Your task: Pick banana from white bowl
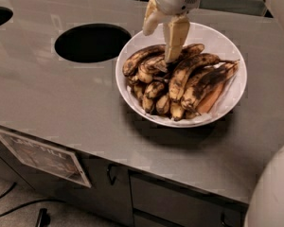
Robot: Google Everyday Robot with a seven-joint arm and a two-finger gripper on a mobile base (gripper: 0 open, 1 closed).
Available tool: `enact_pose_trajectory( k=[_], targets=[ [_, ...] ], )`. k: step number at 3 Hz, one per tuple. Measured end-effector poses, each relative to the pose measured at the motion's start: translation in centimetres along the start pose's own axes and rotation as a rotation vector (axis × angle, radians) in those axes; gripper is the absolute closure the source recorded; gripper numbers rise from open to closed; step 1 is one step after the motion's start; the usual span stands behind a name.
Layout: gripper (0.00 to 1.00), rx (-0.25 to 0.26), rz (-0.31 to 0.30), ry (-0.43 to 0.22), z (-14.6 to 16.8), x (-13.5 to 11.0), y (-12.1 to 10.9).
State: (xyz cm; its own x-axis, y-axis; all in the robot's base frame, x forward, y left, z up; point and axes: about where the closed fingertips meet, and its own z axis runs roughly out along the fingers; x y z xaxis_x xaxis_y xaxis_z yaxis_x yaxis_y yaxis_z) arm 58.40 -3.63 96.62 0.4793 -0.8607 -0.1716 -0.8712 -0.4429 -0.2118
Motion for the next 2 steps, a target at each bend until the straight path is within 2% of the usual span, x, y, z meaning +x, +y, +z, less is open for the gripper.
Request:
enact_pose_trajectory(
  k=[2],
  targets=[
    [0.16, -0.002, 0.0, 0.0, -0.03, -0.06, 0.14]
  ],
)
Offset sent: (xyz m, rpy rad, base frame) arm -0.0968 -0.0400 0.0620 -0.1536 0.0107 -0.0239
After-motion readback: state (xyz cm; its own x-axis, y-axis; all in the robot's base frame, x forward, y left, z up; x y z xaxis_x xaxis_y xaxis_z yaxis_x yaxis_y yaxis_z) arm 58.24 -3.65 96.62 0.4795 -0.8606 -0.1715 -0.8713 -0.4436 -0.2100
